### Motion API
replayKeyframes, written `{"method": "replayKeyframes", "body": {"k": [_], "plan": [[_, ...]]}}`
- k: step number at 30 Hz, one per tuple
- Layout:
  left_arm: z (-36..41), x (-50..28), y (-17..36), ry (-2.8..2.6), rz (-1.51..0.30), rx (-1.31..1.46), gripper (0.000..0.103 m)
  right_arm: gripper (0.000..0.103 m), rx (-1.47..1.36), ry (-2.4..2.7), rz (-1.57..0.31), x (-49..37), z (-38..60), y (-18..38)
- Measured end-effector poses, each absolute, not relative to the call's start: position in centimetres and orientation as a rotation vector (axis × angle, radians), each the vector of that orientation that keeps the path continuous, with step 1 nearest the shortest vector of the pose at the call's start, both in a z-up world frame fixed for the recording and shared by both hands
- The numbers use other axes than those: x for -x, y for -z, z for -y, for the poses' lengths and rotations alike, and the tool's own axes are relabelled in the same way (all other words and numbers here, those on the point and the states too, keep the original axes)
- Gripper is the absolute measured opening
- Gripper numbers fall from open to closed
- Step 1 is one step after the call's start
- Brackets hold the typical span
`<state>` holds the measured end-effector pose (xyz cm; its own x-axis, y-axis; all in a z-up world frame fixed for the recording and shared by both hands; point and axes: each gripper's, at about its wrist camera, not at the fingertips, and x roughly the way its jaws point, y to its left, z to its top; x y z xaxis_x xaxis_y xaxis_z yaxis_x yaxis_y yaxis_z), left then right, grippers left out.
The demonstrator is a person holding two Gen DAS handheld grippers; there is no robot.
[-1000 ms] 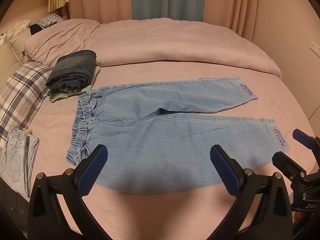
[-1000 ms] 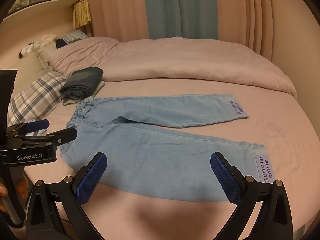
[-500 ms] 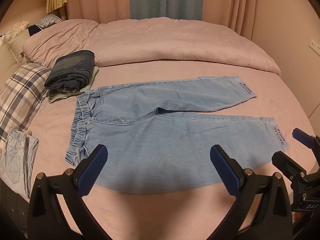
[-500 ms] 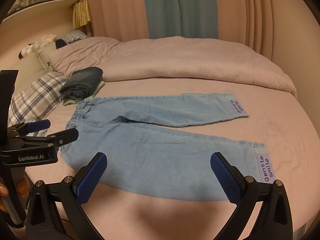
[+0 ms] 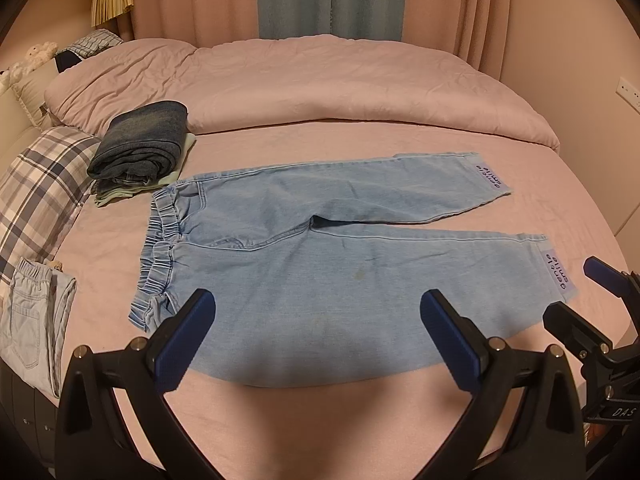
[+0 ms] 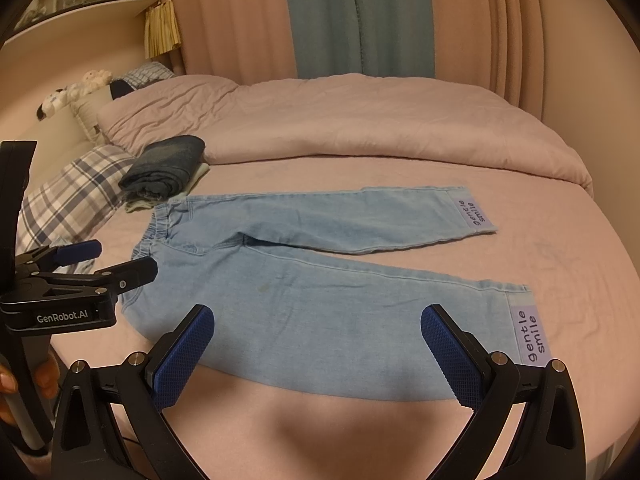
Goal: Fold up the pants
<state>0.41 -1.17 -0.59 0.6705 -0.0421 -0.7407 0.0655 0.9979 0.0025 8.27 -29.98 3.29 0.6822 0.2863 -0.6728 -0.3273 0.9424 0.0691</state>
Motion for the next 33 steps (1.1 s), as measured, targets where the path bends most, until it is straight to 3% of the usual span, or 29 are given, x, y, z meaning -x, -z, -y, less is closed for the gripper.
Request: {"method": "replayKeyframes", "body": {"k": [33], "plan": [[1.75, -0.01, 0.44, 0.072, -0.836, -0.031, 0.103, 0.103, 0.049, -0.34, -0.739, -7.89, 30.56, -3.79]]}}
